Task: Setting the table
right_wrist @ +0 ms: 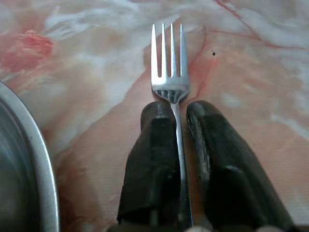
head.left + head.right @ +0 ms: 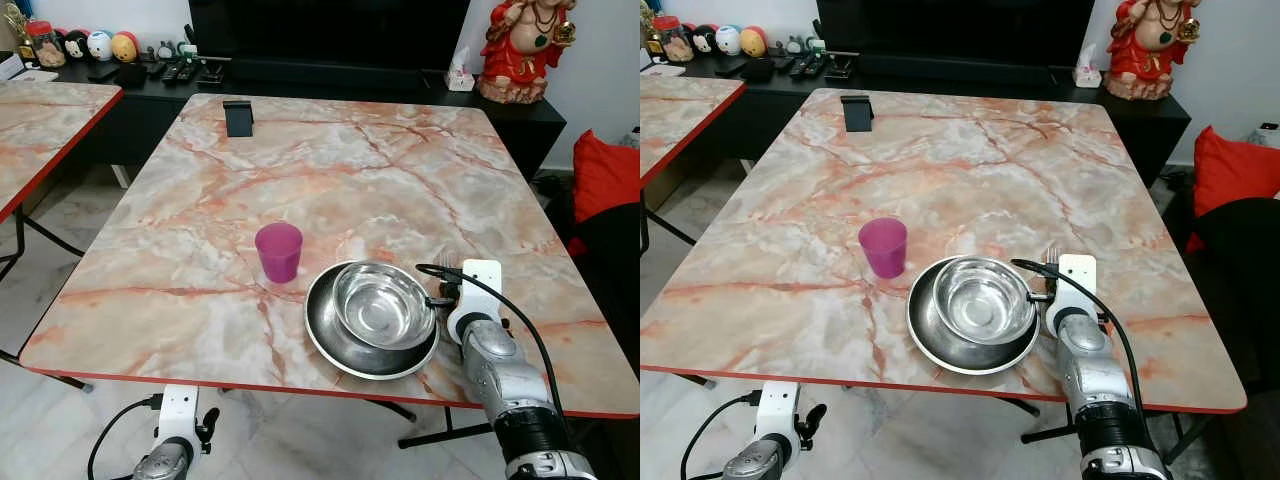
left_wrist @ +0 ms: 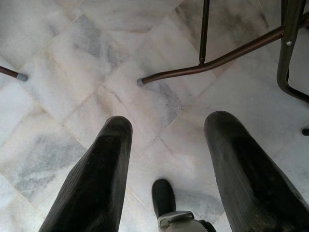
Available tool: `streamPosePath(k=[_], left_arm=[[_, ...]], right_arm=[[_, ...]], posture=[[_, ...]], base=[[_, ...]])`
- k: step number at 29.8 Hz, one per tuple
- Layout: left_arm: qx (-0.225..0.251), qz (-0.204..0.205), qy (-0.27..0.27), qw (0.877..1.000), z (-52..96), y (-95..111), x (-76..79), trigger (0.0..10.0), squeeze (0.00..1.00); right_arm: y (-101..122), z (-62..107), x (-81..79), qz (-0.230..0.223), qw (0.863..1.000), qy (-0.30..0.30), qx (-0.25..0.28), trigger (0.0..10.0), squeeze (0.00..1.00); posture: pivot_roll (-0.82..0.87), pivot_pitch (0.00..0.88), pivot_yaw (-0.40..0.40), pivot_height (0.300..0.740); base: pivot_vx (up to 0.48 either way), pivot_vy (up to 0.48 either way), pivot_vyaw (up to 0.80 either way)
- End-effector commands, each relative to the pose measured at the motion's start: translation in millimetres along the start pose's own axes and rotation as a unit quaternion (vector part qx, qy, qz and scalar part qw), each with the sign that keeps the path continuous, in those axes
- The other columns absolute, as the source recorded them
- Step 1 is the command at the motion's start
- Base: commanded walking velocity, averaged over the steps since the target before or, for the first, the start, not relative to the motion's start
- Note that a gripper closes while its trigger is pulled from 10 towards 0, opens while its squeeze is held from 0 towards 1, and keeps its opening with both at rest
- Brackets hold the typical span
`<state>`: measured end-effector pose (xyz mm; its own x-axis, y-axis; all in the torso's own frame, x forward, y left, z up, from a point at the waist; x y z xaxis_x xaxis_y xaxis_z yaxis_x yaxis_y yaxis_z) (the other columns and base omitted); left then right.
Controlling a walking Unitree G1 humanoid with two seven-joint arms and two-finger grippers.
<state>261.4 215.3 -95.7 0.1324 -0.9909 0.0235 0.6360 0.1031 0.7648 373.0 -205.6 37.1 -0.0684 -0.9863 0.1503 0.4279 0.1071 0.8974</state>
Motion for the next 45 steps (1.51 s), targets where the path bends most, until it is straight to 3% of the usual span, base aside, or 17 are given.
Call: streamPosePath(k=[1,2,28,45], left_arm=[[-0.003,-0.011,0.001,1.0,-0.7,1.3,-1.6,10.0,0.0],[-0.003,-0.011,0.001,1.0,-0.7,1.3,-1.5,10.0,0.0],[-0.006,-0.011,0.002,1.0,-1.1,1.0,-1.2,10.0,0.0],[-0.008,-0.012,0.0,1.0,-1.1,0.0,0.3,10.0,0.0]], right_arm=[[0.1,-0.5,2.0,-0.008,1.0,-0.005,-0.002,10.0,0.84],[0.7,-0.7,1.9,-0.007,1.0,-0.005,-0.001,10.0,0.0],[23.7,0.3,-8.9,-0.021,0.999,0.015,0.044,10.0,0.0],[12.5,-1.5,4.6,-0.009,1.0,-0.018,0.018,10.0,0.0]], posture=[[-0.06,0.0,-0.031,0.74],[-0.06,0.0,-0.031,0.74],[-0.06,0.0,-0.031,0.74],[-0.06,0.0,-0.032,0.74]], base=[[0.0,0.0,0.0],[0.0,0.0,0.0],[0.0,0.0,0.0],[0.0,0.0,0.0]])
Point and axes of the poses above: a point about 5 cm out from each wrist's last joint towards the gripper, its own z axis pointing back from the gripper into the wrist, its own y axis along the axis of the wrist's last joint, x = y × z, the point moved 6 cm from there along -z, pointing out of the wrist towards the gripper, and after that the axes turned 7 degrees about z, right-handed, at the moved point
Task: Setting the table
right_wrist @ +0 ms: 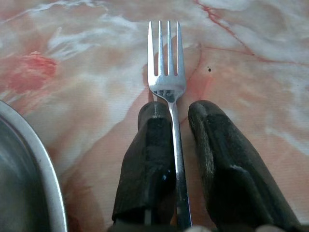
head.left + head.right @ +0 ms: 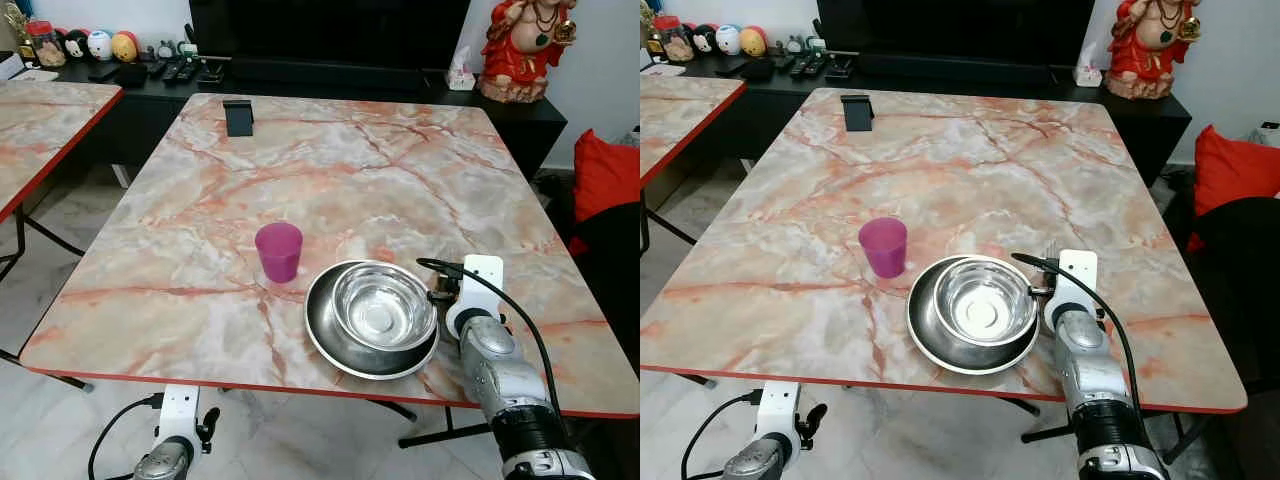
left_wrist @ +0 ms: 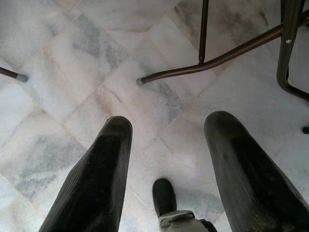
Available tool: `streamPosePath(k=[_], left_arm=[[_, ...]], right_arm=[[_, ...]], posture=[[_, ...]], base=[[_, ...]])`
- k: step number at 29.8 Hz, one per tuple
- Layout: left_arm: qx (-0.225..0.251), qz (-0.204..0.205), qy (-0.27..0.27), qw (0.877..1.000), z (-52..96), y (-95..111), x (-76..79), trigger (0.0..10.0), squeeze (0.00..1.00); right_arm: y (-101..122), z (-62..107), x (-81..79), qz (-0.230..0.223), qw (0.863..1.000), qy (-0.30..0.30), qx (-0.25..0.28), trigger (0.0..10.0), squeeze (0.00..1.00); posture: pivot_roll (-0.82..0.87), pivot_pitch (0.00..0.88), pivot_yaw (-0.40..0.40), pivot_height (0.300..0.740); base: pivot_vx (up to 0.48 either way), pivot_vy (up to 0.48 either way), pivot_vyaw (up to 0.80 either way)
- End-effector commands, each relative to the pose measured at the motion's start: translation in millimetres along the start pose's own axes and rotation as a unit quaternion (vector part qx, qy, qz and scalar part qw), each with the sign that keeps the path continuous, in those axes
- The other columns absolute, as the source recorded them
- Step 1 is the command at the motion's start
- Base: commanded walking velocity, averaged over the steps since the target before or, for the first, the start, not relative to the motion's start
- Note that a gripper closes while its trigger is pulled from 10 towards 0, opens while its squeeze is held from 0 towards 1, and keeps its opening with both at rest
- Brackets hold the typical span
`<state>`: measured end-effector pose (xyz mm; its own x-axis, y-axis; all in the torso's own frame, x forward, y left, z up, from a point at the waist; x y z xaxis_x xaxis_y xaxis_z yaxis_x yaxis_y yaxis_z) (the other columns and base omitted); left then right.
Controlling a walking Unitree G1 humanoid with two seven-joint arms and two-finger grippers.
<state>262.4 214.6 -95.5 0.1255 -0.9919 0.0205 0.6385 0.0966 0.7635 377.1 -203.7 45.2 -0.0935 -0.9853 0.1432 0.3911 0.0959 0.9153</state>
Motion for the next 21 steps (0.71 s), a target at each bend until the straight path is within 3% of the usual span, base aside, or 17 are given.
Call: streamPosePath(k=[1,12,13,14,21], left_arm=[[-0.007,-0.009,0.002,1.0,-0.6,-0.7,-0.7,10.0,0.0],[-0.008,-0.011,0.003,1.0,-0.4,-1.4,-1.4,10.0,0.0],[-0.008,-0.011,0.003,1.0,-0.3,-1.4,-1.5,10.0,0.0],[-0.008,-0.011,0.003,1.0,-0.3,-1.6,-1.7,10.0,0.0],[-0.008,-0.011,0.003,1.0,-0.2,-1.7,-1.6,10.0,0.0]], right_arm=[[3.4,-1.6,5.3,-0.001,1.0,-0.008,-0.002,10.0,0.0],[1.0,-1.0,-1.8,-0.003,1.0,0.001,-0.004,10.0,0.0],[0.9,-0.9,-2.2,-0.004,1.0,0.003,-0.004,10.0,0.04],[0.8,-0.8,-2.8,-0.004,1.0,0.004,-0.004,10.0,1.0],[0.3,-0.8,-1.4,-0.003,1.0,0.001,-0.005,10.0,1.0]], posture=[[-0.06,0.0,-0.032,0.74],[-0.06,0.0,-0.031,0.74],[-0.06,0.0,-0.031,0.74],[-0.06,0.0,-0.031,0.74],[-0.06,0.0,-0.031,0.74]], base=[[0.0,0.0,0.0],[0.0,0.0,0.0],[0.0,0.0,0.0],[0.0,0.0,0.0],[0.0,0.0,0.0]])
Point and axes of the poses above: a point about 5 cm out from each wrist's last joint towards the gripper, its own z axis pointing back from the gripper into the wrist, its own y axis along the axis of the wrist's last joint, x = y × z, the point moved 6 cm from there along -z, pointing out of the wrist towards the gripper, and after that the axes turned 7 degrees about z, right-handed, at the moved point
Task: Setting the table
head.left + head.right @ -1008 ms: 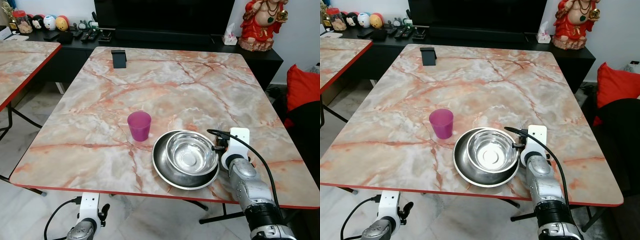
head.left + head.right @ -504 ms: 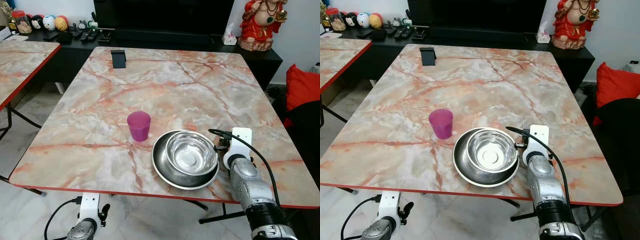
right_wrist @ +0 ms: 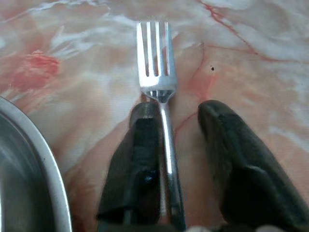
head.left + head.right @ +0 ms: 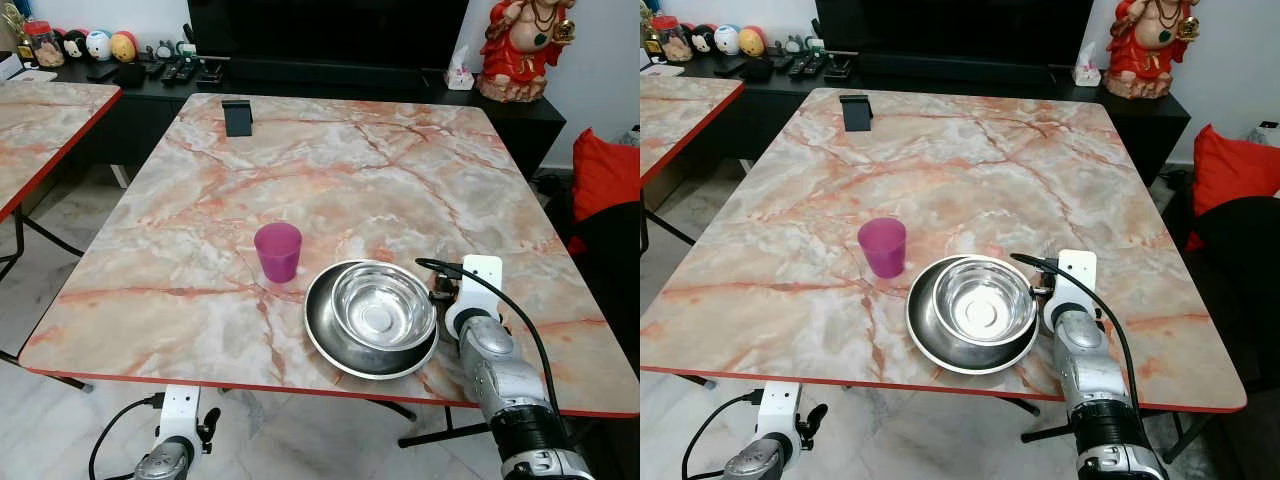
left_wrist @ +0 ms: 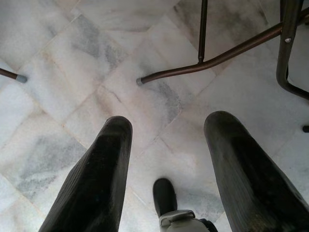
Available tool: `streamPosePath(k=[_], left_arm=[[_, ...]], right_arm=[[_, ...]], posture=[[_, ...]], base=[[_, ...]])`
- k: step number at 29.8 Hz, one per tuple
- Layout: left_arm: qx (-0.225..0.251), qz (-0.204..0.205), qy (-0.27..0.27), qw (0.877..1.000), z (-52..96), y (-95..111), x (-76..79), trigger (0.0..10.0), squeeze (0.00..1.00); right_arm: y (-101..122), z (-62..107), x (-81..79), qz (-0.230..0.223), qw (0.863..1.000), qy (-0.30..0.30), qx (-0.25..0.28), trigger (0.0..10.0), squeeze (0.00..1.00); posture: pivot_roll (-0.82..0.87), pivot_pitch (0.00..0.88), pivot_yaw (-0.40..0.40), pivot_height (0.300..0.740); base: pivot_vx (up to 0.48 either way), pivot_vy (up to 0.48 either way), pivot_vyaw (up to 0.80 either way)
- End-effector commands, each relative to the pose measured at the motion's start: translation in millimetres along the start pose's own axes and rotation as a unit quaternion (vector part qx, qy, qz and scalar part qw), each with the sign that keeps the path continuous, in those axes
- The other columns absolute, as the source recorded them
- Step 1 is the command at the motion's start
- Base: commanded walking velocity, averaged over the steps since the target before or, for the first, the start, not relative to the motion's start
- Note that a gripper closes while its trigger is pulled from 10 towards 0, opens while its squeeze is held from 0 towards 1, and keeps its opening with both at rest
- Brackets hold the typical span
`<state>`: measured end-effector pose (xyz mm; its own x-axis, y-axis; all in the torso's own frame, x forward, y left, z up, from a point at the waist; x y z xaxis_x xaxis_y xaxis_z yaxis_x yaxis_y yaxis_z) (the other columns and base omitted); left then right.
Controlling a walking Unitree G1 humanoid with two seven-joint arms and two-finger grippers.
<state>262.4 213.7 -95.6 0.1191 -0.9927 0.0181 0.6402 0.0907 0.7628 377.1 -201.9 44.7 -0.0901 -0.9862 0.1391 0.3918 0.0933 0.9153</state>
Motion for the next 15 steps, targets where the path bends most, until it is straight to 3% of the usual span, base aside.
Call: streamPosePath(k=[1,8,9,15], left_arm=[[-0.008,-0.008,0.005,1.0,-0.2,-1.6,-2.4,10.0,0.0],[-0.007,-0.009,0.005,1.0,-0.3,-1.3,-2.1,10.0,0.0],[-0.007,-0.008,0.006,1.0,-0.3,-1.2,-2.2,10.0,0.0],[-0.007,-0.008,0.005,1.0,-0.4,-1.0,-2.4,10.0,0.0]], right_arm=[[0.6,-0.9,0.4,-0.002,1.0,-0.001,-0.005,10.0,1.0],[1.1,-1.3,0.7,-0.001,1.0,-0.003,-0.004,10.0,1.0],[1.0,-1.4,0.7,0.001,1.0,-0.006,-0.005,10.0,0.0],[0.4,-1.7,2.5,0.002,1.0,-0.01,-0.006,10.0,0.0]], posture=[[-0.06,0.0,-0.031,0.74],[-0.06,0.0,-0.03,0.74],[-0.06,0.0,-0.03,0.74],[-0.06,0.0,-0.03,0.74]], base=[[0.0,0.0,0.0],[0.0,0.0,0.0],[0.0,0.0,0.0],[0.0,0.0,0.0]])
Point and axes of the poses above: a point about 5 cm out from each wrist's last joint towards the gripper, its own z axis pointing back from the gripper into the wrist, its own y axis along the axis of the wrist's last joint, x = y × z, the point moved 6 cm from there along -z, pointing out of the wrist towards the gripper, and after that the axes turned 7 degrees about z, right-handed, at the moved point
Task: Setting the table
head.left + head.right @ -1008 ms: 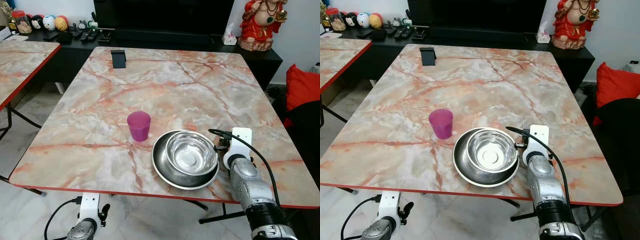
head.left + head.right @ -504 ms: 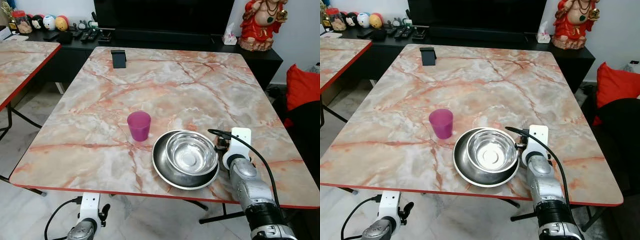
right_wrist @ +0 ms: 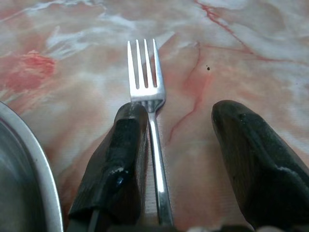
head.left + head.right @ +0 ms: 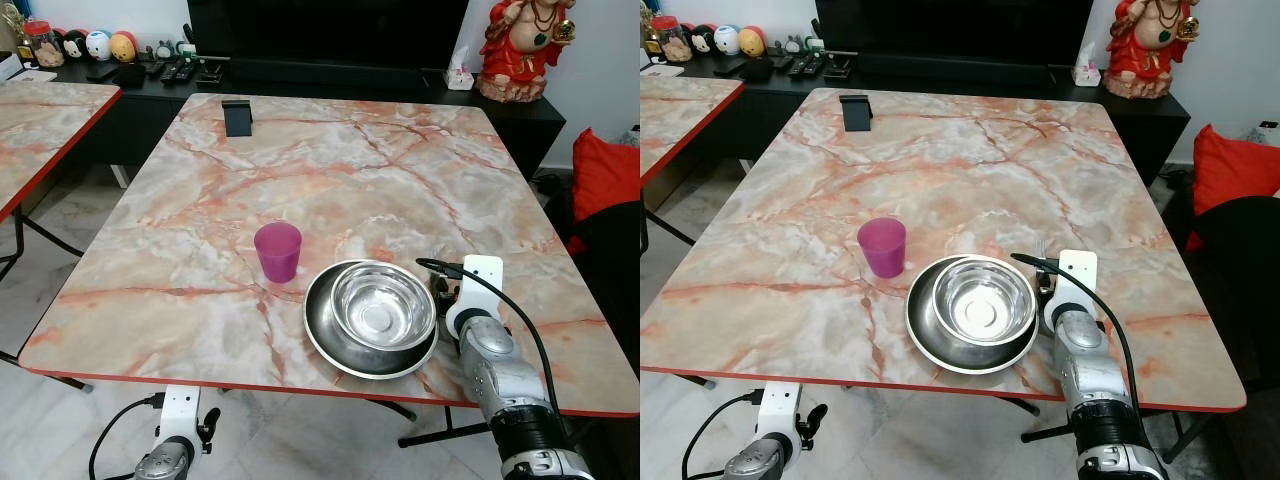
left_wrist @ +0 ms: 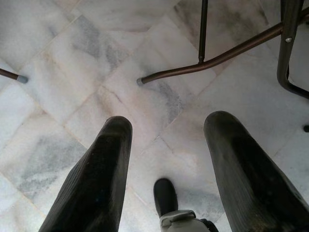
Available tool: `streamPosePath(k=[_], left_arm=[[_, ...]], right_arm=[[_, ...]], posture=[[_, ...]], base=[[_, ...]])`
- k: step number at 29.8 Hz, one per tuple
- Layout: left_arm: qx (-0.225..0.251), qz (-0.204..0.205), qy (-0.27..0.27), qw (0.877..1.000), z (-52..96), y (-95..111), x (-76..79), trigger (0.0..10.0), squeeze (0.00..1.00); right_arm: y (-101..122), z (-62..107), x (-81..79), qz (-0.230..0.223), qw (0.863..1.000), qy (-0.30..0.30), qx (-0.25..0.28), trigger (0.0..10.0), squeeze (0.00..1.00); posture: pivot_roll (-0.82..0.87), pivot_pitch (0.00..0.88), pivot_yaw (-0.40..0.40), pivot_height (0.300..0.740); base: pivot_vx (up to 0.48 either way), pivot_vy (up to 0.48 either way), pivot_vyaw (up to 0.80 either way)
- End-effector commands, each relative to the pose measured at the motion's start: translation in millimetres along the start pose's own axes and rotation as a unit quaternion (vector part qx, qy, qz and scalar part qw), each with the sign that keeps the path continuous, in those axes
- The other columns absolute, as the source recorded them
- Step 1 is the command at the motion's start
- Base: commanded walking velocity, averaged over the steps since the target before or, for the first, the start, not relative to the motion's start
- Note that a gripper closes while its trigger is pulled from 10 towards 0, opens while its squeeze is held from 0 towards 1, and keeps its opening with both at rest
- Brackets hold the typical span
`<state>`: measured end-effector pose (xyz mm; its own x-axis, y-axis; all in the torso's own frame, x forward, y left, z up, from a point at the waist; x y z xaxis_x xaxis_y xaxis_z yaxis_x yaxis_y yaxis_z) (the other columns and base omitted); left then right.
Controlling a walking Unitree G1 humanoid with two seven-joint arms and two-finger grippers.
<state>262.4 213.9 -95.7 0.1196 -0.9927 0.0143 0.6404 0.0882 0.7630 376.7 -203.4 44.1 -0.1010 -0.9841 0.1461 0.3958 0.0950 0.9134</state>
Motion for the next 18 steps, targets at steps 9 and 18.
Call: streamPosePath(k=[9,18], left_arm=[[-0.007,-0.008,0.004,1.0,-0.3,-1.0,-2.6,10.0,0.0],[-0.007,-0.008,0.005,1.0,-0.3,-0.9,-2.9,10.0,0.0]], right_arm=[[1.2,-1.5,3.1,0.001,1.0,-0.008,-0.004,10.0,0.0],[1.7,-2.0,2.0,0.0,1.0,-0.009,-0.003,10.0,0.0]], posture=[[-0.06,0.0,-0.03,0.74],[-0.05,0.0,-0.031,0.74]], base=[[0.0,0.0,0.0],[0.0,0.0,0.0]])
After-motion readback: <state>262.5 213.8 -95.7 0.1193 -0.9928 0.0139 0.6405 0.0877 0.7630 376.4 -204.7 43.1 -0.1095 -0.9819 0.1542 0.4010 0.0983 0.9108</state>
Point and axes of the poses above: a point about 5 cm out from each wrist's last joint towards the gripper, its own z axis pointing back from the gripper into the wrist, its own y axis along the axis of the wrist's last joint, x = y × z, the point moved 6 cm from there along -z, pointing out of the wrist towards the gripper, and after that the axes turned 7 degrees about z, right-handed, at the moved point
